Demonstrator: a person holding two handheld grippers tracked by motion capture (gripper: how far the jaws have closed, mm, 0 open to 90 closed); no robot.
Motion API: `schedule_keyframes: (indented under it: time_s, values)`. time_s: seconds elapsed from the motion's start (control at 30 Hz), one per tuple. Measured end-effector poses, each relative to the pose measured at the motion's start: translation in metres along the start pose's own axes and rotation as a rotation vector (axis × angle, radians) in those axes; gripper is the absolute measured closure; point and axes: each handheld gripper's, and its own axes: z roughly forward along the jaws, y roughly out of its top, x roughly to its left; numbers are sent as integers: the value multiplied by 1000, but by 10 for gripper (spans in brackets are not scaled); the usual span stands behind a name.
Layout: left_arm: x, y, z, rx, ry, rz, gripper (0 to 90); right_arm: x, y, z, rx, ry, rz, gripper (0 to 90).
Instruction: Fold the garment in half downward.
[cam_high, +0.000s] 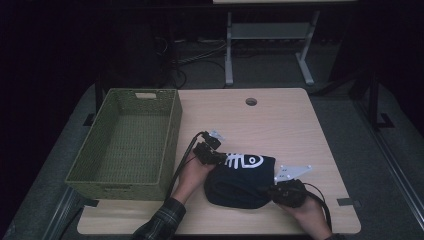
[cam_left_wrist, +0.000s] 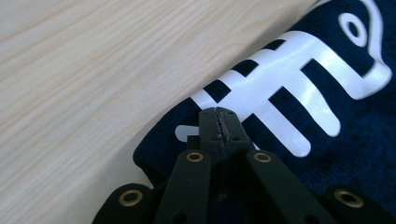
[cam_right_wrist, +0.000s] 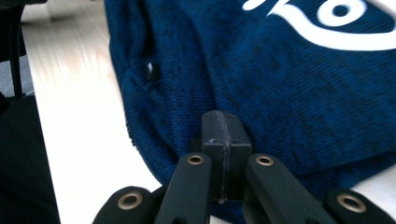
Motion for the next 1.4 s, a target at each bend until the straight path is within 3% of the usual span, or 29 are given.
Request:
schedule_keyframes:
  time_s: [0.17, 0.27, 0.43, 0.53, 0.6, 0.63, 0.67, 0.83, 1.07, 1.2, 1.4]
  values:
    - [0, 4, 12, 9, -18, 6, 900, 8, -4, 9, 10, 22, 8, 900]
    - [-1, 8, 15, 28, -16, 43, 900, 16, -5, 12, 22, 4, -15, 900]
    - [-3, 12, 20, 17, -21, 47, 900, 26, -6, 17, 23, -23, -36, 900]
    - [-3, 12, 15, -2, -25, 49, 900, 27, -4, 14, 13, -33, -55, 898]
    - [-5, 11, 0, -51, -41, 37, 900, 25, -2, 9, -17, -32, -58, 898]
    - [-5, 11, 0, -51, -41, 37, 900, 25, -2, 9, -17, -32, -58, 898]
    - [-7, 11, -5, -63, -49, 34, 900, 23, 2, 0, -64, -31, -43, 898]
    - [-23, 0, -32, -100, -57, 48, 900, 10, 12, -13, -127, -79, -41, 898]
    - [-45, -28, -58, -102, -24, 60, 900, -23, 18, -16, -143, -154, 7, 898]
    - [-47, -41, -57, -61, -25, 53, 900, -38, 13, -11, -111, -194, 34, 899]
    - [-44, -48, -37, 26, 6, 67, 900, -49, 3, 3, -33, -208, 66, 899]
